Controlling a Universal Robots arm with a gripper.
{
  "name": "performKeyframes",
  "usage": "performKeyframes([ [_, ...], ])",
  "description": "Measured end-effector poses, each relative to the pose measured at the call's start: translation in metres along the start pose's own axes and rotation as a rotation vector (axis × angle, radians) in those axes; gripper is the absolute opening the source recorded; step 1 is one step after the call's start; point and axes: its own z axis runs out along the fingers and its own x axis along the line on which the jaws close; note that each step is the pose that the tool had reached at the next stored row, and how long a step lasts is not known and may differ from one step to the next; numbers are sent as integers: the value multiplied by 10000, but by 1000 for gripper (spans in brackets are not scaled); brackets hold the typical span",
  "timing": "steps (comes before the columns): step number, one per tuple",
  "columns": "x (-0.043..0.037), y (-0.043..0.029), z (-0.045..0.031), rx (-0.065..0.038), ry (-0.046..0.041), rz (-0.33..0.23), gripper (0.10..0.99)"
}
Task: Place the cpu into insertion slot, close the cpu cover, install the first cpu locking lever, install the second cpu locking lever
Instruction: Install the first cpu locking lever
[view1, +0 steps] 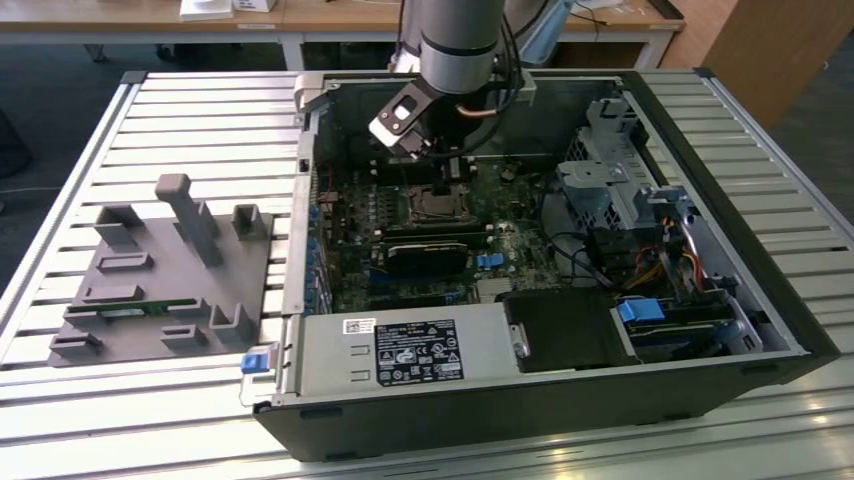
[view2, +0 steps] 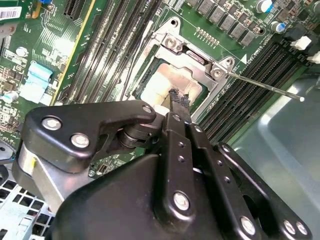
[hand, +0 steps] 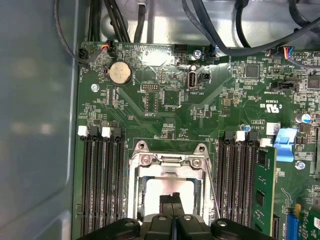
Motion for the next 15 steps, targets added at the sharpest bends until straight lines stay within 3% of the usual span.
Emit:
performKeyframes([
  [3, 1, 0, -53, 0, -1, 0, 106],
  [6, 4, 0, -190, 0, 0, 0, 106],
  [15, 9, -1, -395, 0, 0, 0, 106],
])
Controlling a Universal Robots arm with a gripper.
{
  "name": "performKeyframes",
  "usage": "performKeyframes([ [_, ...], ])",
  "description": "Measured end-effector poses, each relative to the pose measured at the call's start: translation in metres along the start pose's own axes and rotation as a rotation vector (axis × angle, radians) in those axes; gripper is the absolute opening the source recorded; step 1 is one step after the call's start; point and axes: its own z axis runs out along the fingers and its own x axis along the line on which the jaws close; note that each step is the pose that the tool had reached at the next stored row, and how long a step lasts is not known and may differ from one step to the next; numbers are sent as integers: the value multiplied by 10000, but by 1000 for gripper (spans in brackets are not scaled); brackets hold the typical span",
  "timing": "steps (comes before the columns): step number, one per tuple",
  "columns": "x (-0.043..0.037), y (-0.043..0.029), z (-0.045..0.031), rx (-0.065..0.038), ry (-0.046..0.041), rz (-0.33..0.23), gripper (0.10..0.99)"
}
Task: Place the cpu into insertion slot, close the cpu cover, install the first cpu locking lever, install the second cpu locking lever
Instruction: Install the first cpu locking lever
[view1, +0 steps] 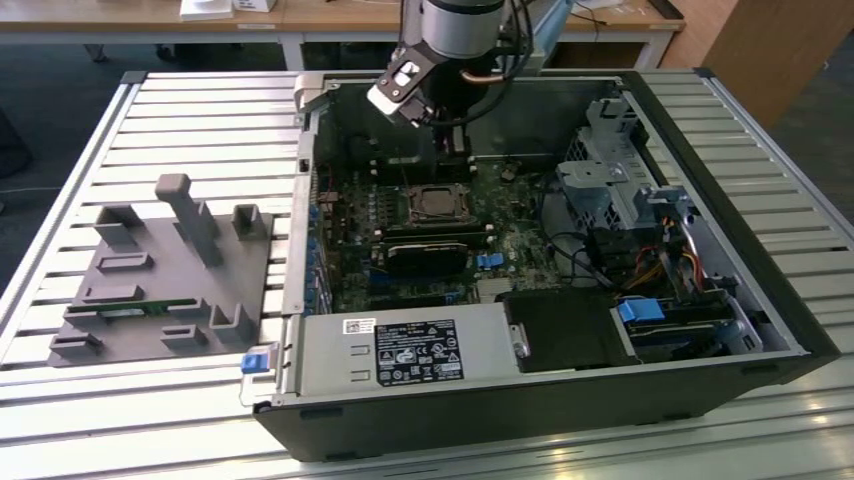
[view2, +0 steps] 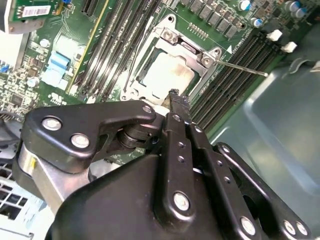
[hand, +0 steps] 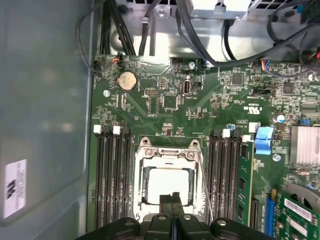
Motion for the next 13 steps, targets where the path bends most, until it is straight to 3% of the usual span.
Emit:
performKeyframes([
  [6, 4, 0, -157, 1, -1, 0, 106],
  [8, 4, -1, -166, 0, 0, -44, 106],
  [13, 4, -2, -166, 21, -4, -907, 106],
])
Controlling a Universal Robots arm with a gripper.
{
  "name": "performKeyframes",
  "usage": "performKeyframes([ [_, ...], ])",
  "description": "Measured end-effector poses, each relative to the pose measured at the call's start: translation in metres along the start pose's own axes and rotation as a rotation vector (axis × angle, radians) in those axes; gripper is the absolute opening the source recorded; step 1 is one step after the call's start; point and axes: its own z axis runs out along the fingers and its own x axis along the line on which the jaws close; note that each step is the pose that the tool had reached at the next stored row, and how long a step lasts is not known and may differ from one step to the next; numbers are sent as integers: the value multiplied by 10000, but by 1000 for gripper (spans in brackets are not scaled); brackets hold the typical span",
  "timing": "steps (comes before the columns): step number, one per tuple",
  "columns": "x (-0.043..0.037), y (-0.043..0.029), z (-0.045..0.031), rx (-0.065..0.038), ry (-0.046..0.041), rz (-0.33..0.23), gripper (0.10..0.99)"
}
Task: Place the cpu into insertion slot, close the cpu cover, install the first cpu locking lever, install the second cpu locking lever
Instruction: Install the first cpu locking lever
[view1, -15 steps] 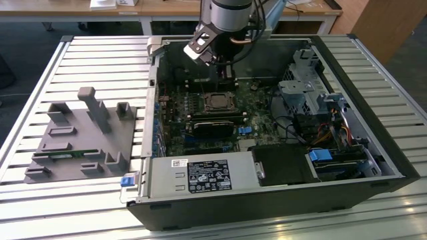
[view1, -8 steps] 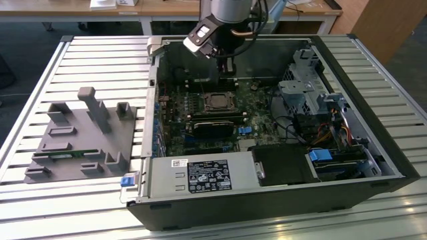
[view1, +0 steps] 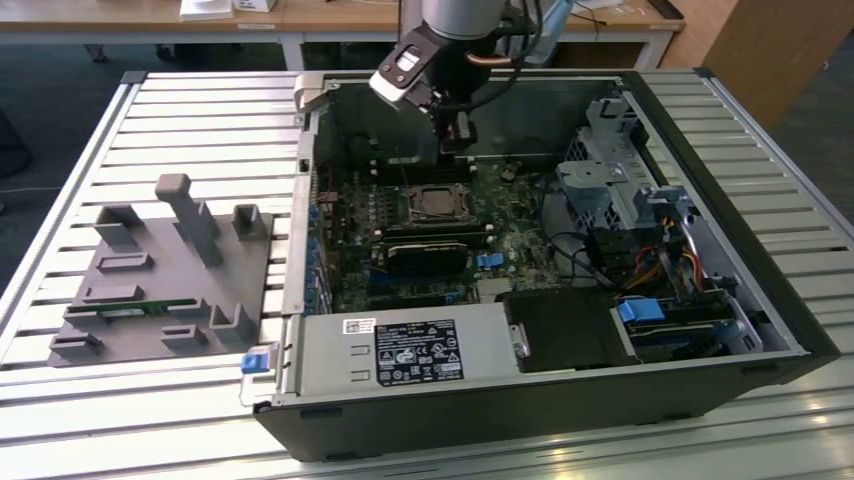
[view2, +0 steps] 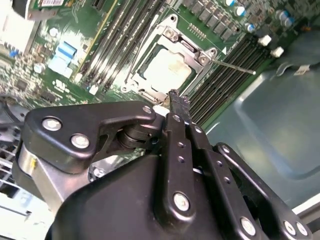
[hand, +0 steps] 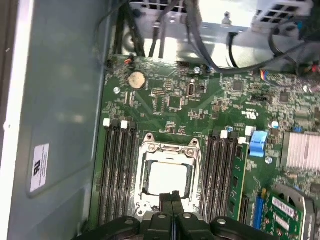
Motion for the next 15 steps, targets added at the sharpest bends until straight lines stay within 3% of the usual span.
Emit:
performKeyframes([
  [6, 0, 0, 3, 18, -1, -971, 106],
  [15, 0, 0, 4, 36, -1, -1856, 106],
])
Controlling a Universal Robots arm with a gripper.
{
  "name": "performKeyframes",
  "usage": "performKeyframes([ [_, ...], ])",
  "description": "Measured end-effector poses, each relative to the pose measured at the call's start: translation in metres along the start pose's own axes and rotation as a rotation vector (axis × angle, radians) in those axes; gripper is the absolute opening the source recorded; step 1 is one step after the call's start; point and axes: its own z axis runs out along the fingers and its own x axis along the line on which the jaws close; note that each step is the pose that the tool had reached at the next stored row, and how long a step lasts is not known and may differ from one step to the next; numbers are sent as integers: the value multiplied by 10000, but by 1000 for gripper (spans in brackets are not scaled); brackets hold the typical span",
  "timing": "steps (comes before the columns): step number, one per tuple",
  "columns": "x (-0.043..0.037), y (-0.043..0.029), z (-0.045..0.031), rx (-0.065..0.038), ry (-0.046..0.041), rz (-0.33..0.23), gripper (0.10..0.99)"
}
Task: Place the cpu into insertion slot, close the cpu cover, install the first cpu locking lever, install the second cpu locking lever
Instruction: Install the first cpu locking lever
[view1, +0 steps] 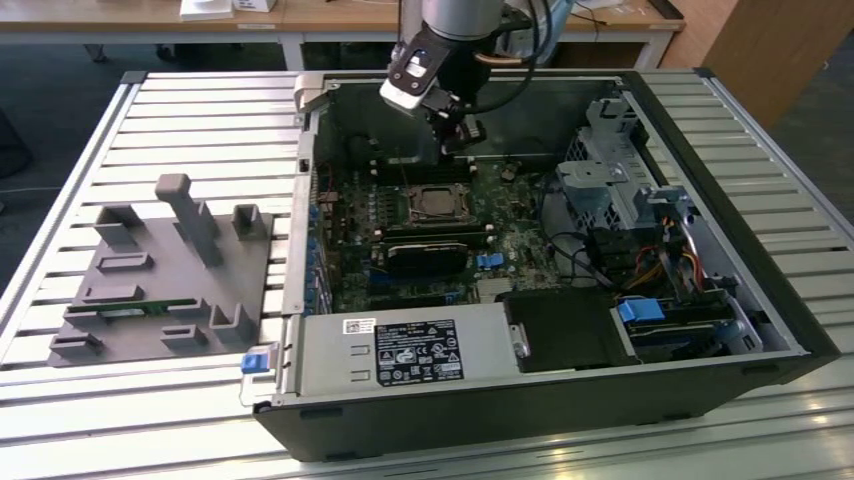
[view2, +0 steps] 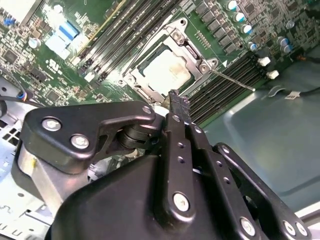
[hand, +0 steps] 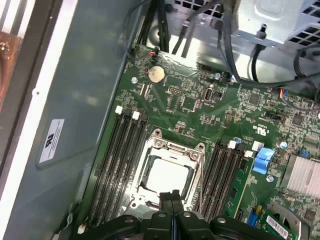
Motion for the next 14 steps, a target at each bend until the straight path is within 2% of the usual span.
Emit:
performKeyframes([
  [14, 0, 0, 3, 30, -2, -1427, 106],
])
